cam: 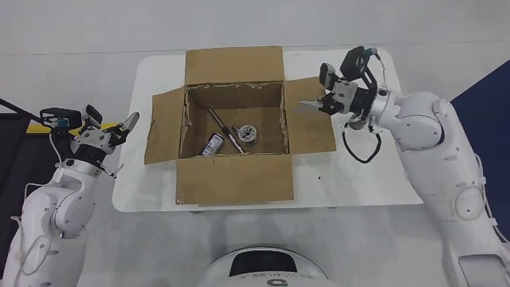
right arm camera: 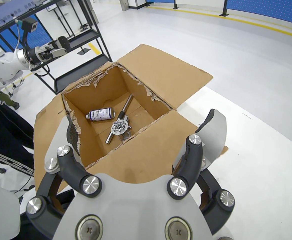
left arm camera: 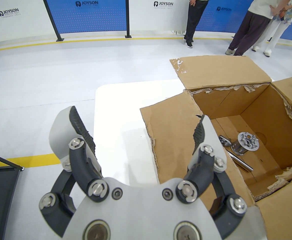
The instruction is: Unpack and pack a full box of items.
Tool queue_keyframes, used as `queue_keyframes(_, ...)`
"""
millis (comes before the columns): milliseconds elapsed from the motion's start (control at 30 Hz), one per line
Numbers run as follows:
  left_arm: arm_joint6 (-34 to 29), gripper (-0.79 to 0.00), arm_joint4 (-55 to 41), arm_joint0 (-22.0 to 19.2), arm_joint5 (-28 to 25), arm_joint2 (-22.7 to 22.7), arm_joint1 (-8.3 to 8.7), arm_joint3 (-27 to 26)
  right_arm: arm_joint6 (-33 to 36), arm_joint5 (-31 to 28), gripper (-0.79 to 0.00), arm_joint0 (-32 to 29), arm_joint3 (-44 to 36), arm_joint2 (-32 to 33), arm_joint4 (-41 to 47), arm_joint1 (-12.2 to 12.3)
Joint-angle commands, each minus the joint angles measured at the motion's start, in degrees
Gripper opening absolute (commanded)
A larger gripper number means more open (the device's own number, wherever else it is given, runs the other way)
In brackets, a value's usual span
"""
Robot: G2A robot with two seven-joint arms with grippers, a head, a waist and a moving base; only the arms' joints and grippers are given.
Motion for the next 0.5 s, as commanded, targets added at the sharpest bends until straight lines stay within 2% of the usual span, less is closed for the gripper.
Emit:
queue_keyframes(0,0.0,0.000,0.0,0.0,0.0,0.0,0.00,0.0,2.7,-0.2,0.000,3.8,0.8,-4.2,-0.9,-0.5)
queue_keyframes(133,0.0,0.000,0.0,0.0,0.0,0.0,0.00,0.0,7.2,2.4,0.000,12.3,4.9,-14.5,-3.2,-2.6)
queue_keyframes(467,0.0,0.000,0.0,0.0,0.0,0.0,0.00,0.0,7.5,2.7,0.000,13.0,6.0,-15.5,-2.8,-2.9)
